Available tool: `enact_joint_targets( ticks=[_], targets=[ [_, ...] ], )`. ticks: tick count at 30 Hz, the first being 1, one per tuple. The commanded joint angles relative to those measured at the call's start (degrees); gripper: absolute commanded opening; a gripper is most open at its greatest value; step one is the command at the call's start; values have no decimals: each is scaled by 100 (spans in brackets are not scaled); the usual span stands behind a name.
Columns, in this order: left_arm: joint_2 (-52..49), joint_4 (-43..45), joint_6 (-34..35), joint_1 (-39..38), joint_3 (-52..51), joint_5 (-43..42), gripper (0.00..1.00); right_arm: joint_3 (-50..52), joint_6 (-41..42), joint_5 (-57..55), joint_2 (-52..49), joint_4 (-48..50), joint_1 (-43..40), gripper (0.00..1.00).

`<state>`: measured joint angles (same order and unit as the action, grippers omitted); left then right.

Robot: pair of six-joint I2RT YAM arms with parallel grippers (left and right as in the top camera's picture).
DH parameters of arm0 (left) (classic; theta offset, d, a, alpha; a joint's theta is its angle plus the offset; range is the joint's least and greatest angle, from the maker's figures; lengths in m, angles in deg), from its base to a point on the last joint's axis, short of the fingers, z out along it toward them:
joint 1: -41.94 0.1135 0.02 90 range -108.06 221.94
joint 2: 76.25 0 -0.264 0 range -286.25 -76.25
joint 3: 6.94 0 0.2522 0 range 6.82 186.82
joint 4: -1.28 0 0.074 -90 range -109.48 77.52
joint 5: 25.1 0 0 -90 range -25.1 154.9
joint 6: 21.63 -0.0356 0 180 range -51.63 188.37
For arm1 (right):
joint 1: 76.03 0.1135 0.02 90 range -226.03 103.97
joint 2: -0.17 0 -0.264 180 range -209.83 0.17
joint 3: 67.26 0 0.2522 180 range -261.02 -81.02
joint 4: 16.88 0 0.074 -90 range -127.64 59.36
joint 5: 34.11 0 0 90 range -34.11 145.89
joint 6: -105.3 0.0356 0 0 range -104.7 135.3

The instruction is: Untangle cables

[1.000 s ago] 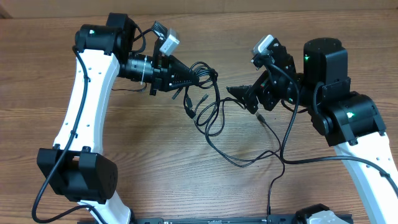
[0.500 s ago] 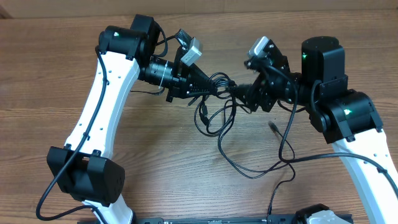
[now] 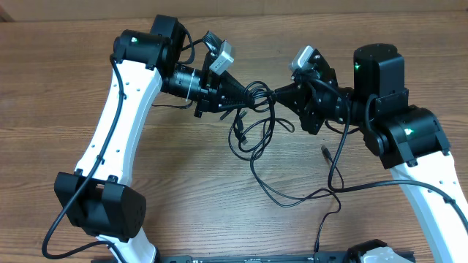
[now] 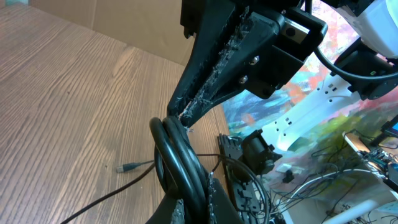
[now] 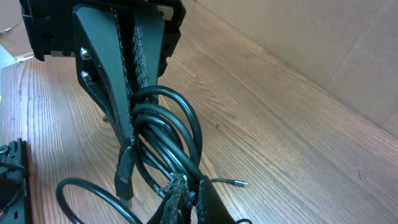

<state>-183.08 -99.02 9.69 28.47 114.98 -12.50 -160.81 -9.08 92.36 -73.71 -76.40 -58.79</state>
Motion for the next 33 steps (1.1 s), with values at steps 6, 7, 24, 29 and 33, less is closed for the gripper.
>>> enact_joint_targets(
  ticks=[6,7,24,29,33],
  targets=[
    [164,11,-304,-22,118,-518,4,-131,-7,280,-17,-109,7,55],
    [164,11,-304,-22,118,-520,4,-131,-9,291,-17,-111,7,59],
    [164,11,-306,-256,118,-802,5,-129,-11,437,-46,63,7,40],
    [162,129,-304,-289,118,-704,4,-129,-9,435,-96,24,7,4],
    [162,195,-304,-282,118,-695,4,-129,-9,435,-151,0,7,4]
  ],
)
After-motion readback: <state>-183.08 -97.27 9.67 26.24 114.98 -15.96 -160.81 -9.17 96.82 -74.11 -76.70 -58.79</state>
